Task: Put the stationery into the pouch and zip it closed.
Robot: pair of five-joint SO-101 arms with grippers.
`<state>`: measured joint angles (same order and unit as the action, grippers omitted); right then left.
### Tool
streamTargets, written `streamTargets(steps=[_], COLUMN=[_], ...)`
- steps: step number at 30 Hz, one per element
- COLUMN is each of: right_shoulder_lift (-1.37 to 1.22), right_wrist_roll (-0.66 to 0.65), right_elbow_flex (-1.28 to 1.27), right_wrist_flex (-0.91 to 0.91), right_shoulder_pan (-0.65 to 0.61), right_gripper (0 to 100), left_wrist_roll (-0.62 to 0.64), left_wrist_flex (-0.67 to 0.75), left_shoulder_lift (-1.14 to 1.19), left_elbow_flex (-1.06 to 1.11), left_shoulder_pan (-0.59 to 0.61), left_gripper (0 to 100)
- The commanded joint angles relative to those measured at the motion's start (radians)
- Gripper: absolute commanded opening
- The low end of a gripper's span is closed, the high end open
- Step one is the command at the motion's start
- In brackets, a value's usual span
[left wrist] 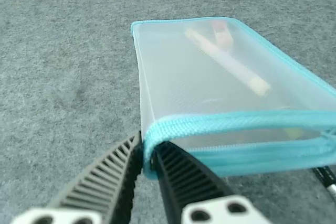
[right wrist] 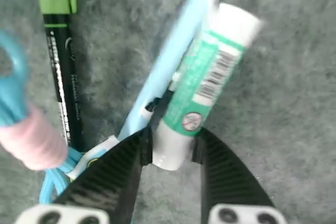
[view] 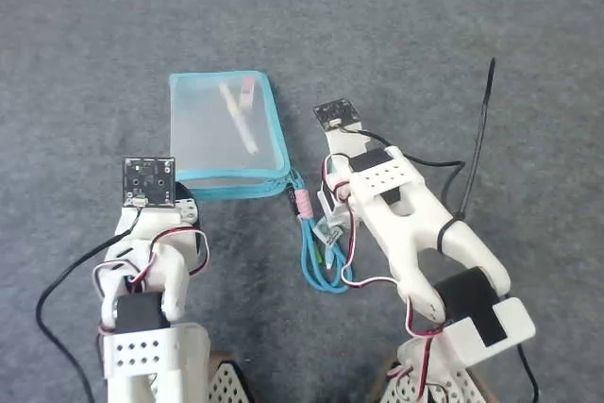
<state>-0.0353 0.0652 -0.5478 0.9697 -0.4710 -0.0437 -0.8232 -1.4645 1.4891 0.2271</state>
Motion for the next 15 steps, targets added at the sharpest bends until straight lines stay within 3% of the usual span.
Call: streamTargets(steps=[1, 7, 10, 15], right_shoulder_lift=[0.008, 0.008, 0.022, 0.03], right_wrist_roll=[-0.025, -0.028, -0.029, -0.11], right_elbow_flex=[0.049, 0.032, 0.04, 0.04], right_wrist_flex=[-0.002, 0.018, 0.073, 0.134], right_shoulder_pan=[0.008, 0.018, 0.088, 0.197], right_gripper=[10.4, 6.5, 1.2, 3.6], left_wrist_roll=[-0.009, -0.009, -0.009, -0.009], left_wrist_flex=[0.008, 0.008, 0.008, 0.008], left_shoulder_lift=[-0.011, -0.011, -0.011, -0.011], left_elbow_flex=[-0.038, -0.038, -0.038, -0.038], left_shoulder_pan=[0.005, 0.005, 0.005, -0.006], left_gripper=[1, 1, 1, 1])
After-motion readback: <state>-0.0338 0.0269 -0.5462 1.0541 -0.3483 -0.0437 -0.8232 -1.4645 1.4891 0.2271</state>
